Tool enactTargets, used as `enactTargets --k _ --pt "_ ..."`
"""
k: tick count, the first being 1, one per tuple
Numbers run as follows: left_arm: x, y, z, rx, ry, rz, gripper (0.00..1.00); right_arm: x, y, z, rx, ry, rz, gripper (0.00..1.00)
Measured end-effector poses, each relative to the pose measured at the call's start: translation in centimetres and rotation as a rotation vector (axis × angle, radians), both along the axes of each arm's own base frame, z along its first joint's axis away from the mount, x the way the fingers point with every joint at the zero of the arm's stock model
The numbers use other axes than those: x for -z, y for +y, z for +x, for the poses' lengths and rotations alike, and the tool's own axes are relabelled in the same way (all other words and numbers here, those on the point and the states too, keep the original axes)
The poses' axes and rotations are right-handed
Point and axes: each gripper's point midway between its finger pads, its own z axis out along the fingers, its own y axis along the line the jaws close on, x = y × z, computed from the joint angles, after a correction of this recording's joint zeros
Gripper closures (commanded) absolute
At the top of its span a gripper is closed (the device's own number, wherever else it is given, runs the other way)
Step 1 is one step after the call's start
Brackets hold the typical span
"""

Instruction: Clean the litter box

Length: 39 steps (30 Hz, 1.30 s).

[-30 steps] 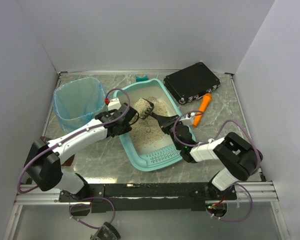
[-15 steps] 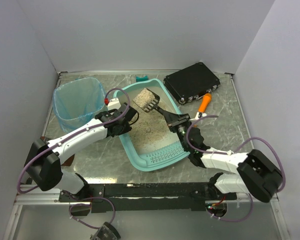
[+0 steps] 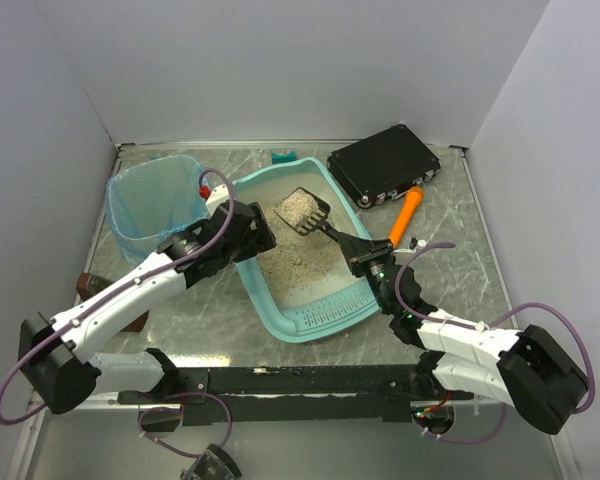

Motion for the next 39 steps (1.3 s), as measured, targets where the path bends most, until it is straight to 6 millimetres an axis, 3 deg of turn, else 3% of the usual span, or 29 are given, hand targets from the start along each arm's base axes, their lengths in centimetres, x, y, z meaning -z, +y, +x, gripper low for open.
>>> enactTargets --k 8,15,19,27,33,37,39 --pt "-2.1 -0.2 -1.0 0.065 -0.077 -0.075 0.01 1.7 0.1 -0.9 -0.061 0.039 0.029 1.00" --pt "-2.8 0.8 -2.0 0.062 -0.110 -0.096 0.03 -0.7 -2.0 -1.7 -0.036 0.008 0.084 1.00" --pt "-3.2 1.2 -2.1 0.055 -0.129 -0.103 0.03 -1.9 -1.5 -1.8 -0.094 -0.027 0.081 1.00" --pt "-2.8 1.5 -2.3 0.050 -0.125 -0.098 0.03 -0.6 -0.8 -2.1 -0.165 0.025 0.076 1.00" --pt "-2.7 1.8 -2.6 0.045 -0.132 -0.104 0.03 0.0 -1.1 -2.1 -0.165 0.046 0.058 1.00" --pt "-2.6 2.0 -2.6 0.040 -0.132 -0.100 0.03 0.5 -2.4 -1.6 -0.124 0.071 0.067 1.00" --pt "-2.7 2.1 -2.6 0.035 -0.136 -0.098 0.03 0.7 -2.0 -1.7 -0.150 0.076 0.041 1.00"
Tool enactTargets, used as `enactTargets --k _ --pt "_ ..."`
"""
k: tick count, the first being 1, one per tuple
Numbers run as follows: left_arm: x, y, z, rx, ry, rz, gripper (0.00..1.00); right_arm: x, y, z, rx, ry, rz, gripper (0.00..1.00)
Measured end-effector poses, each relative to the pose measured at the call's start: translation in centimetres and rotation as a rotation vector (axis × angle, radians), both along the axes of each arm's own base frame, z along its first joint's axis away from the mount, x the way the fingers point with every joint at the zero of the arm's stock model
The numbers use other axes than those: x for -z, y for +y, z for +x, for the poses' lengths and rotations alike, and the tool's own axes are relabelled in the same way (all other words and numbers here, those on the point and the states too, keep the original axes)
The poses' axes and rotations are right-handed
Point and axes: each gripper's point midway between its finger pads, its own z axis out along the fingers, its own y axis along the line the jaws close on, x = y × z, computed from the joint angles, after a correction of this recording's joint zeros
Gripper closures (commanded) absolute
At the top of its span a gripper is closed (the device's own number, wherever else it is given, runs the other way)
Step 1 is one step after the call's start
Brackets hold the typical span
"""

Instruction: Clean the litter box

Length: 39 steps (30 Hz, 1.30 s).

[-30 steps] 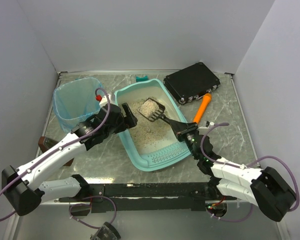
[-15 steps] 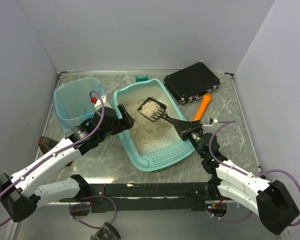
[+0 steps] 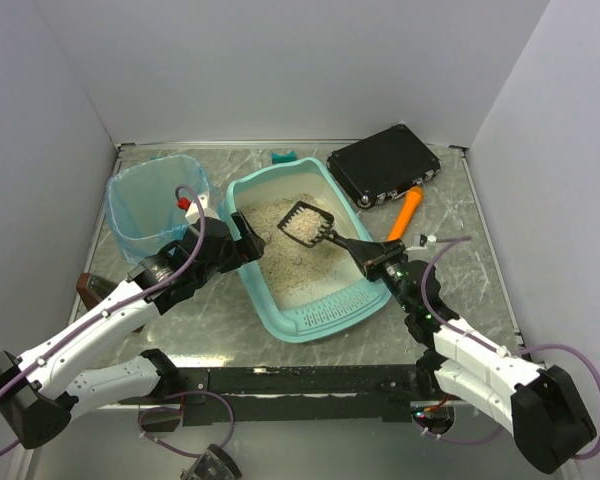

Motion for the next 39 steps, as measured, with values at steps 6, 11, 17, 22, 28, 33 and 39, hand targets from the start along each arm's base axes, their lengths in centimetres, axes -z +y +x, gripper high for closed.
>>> enactTargets --k 6,11,17,22,28,33,39 --pt "0.3 0.3 -0.1 -0.013 0.010 0.009 0.03 -0.4 0.9 -0.1 -0.052 -0.003 -0.006 1.00" --pt "0.2 0.7 -0.4 -0.016 0.004 0.005 0.03 -0.2 0.9 -0.3 -0.067 0.005 -0.028 1.00" --pt "0.1 0.8 -0.4 -0.022 -0.004 0.003 0.03 -0.2 1.1 -0.3 -0.095 0.010 -0.050 1.00" --pt "0.2 1.1 -0.4 -0.032 -0.004 0.010 0.03 0.0 1.9 0.1 -0.150 0.019 -0.074 1.00" --pt "0.6 1.6 -0.6 -0.049 0.002 0.019 0.03 -0.1 1.3 0.3 -0.153 0.012 -0.105 1.00" --pt "0.2 1.9 -0.8 -0.054 -0.009 0.014 0.03 -1.7 0.1 0.6 -0.124 -0.044 -0.140 1.00" --pt "0.1 2.0 -0.8 -0.055 -0.011 0.011 0.03 -2.5 -0.9 0.8 -0.111 -0.062 -0.163 1.00"
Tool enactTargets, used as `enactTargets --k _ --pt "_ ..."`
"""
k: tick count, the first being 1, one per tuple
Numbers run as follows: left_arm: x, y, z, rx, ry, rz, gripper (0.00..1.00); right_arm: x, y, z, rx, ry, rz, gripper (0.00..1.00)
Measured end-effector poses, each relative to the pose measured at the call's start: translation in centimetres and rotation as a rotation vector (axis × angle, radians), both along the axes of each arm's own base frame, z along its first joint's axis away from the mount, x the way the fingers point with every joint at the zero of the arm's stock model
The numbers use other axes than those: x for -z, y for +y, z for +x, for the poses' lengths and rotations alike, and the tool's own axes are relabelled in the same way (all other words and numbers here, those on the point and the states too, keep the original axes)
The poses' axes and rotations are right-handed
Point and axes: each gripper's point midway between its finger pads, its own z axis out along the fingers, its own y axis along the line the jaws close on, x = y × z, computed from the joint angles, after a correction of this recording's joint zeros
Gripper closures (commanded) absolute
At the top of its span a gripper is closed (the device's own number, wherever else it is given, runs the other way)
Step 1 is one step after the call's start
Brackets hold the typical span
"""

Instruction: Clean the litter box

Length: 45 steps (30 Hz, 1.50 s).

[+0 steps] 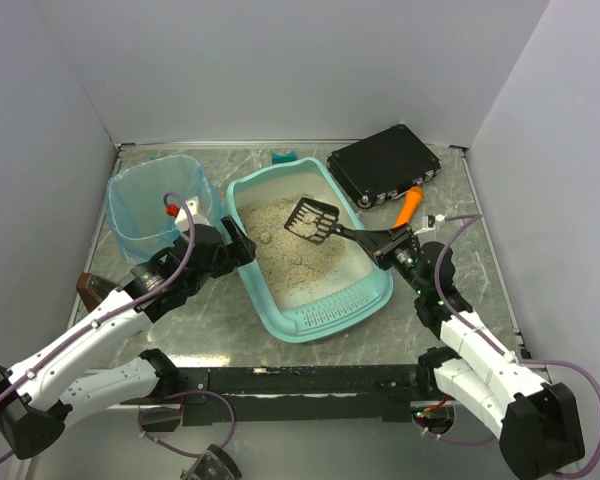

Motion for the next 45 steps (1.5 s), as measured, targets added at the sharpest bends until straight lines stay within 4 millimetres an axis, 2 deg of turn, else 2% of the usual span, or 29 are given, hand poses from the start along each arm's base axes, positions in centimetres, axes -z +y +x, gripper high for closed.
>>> enactTargets --k 5,14,20,26,37,42,45 --pt "0.0 0.2 -0.3 -0.005 -0.003 -0.014 0.03 0.7 -0.3 0.2 -0.011 0.035 -0.009 1.00" --pt "-0.7 0.4 -0.5 -0.008 -0.020 -0.033 0.03 2.3 0.6 0.7 -0.086 0.096 0.039 1.00" --pt "-0.7 0.7 -0.7 -0.010 -0.021 -0.031 0.03 1.6 0.8 0.7 -0.106 0.066 0.028 1.00" --pt "-0.7 0.6 -0.7 -0.009 -0.021 -0.031 0.03 0.5 -0.2 0.8 -0.078 0.024 0.005 1.00" --pt "-0.5 0.8 -0.8 -0.010 -0.014 -0.025 0.03 1.5 0.2 1.3 -0.097 0.063 -0.003 1.00" --pt "-1.1 1.2 -1.2 -0.010 -0.031 -0.040 0.03 1.2 -0.7 2.0 -0.087 0.070 -0.019 1.00" --pt "-1.5 1.6 -1.6 -0.012 -0.050 -0.056 0.03 -0.8 -0.4 2.9 -0.104 0.029 -0.014 1.00"
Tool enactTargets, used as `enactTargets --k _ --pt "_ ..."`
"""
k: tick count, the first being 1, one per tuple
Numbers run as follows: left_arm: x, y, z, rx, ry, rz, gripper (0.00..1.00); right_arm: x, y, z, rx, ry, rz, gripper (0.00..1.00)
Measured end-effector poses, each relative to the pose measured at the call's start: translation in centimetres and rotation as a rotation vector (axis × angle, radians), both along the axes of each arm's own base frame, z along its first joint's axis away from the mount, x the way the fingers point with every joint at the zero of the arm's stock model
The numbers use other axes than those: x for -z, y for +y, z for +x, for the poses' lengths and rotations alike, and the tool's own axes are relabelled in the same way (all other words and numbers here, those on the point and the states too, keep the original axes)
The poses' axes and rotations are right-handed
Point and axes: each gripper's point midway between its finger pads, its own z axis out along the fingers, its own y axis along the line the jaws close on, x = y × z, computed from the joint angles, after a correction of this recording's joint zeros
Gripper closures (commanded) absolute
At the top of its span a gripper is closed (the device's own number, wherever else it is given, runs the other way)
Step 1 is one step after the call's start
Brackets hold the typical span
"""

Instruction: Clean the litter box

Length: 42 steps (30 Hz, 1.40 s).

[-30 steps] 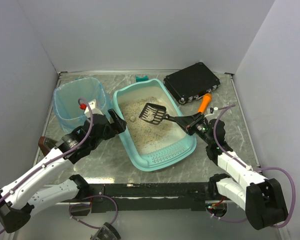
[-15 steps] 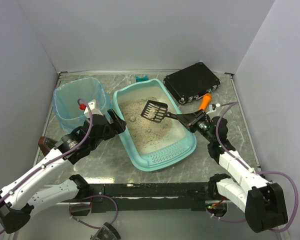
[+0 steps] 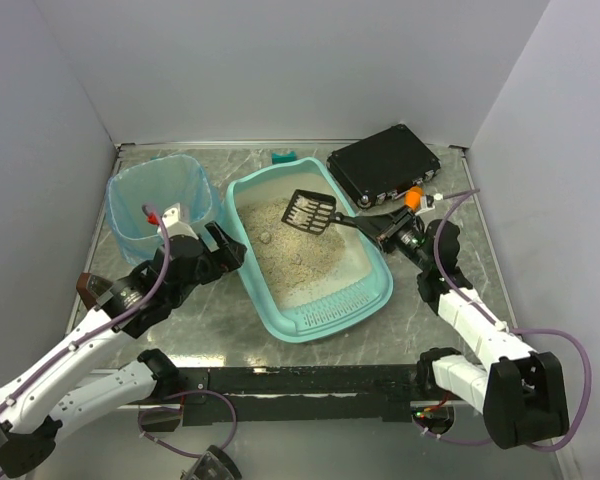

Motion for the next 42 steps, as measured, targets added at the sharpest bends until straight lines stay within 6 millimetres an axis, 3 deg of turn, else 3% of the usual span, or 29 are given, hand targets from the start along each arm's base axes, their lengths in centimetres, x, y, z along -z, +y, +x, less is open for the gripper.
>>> enactTargets --k 2,9,13,25,29,35,42 --pt "-0.2 0.2 -0.2 0.000 -0.005 -0.004 0.03 -0.4 0.1 -0.3 -0.021 -0.023 0.013 1.00" --pt "0.0 0.3 -0.3 -0.001 0.000 0.001 0.03 1.5 0.8 -0.4 -0.095 0.050 -0.026 1.00" --pt "0.0 0.3 -0.3 -0.001 0.000 0.001 0.03 0.1 1.1 -0.3 -0.127 0.010 -0.025 1.00" --pt "0.3 0.5 -0.5 -0.001 0.000 0.000 0.03 -1.3 1.9 0.1 -0.175 -0.006 0.128 1.00" --pt "0.2 1.0 -1.0 -0.002 -0.007 -0.008 0.03 -2.9 2.4 0.4 -0.188 -0.021 0.135 1.00" --pt "-0.3 1.5 -1.6 -0.001 -0.026 -0.027 0.03 -8.8 4.6 0.7 -0.246 -0.118 0.132 1.00" --pt "0.0 1.8 -2.4 0.011 -0.031 -0.042 0.03 -12.4 9.8 1.9 -0.335 -0.125 0.122 1.00"
